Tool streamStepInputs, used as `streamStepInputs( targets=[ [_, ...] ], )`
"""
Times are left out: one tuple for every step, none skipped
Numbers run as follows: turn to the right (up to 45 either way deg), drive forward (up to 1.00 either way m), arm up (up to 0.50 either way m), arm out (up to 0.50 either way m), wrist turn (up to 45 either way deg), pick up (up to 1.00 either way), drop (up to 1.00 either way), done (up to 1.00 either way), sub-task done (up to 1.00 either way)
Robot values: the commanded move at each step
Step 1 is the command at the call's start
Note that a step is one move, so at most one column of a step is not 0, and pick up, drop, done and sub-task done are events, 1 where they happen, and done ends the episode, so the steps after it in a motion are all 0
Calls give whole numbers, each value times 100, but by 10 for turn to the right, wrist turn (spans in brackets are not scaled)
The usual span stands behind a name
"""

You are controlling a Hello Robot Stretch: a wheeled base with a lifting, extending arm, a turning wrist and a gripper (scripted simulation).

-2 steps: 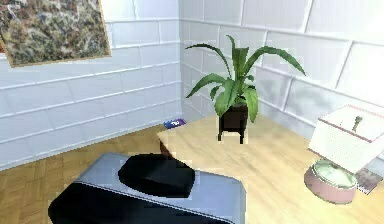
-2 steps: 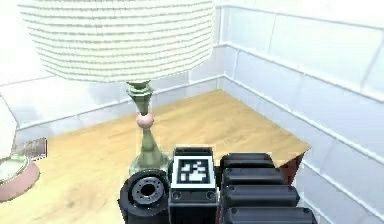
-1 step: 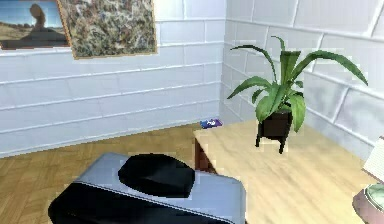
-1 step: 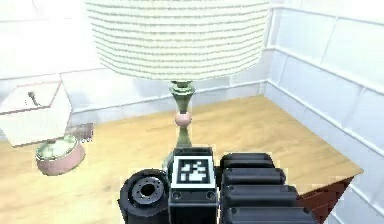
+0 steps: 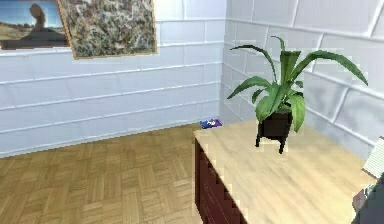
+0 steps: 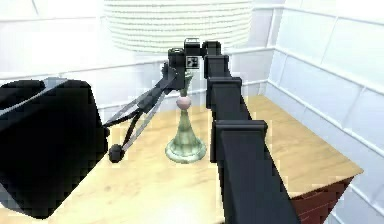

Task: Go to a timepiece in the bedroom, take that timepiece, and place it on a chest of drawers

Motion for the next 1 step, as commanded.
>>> streamStepInputs(
  targets=[
    [0,0,0,0,450,0,0,0,0]
  ],
)
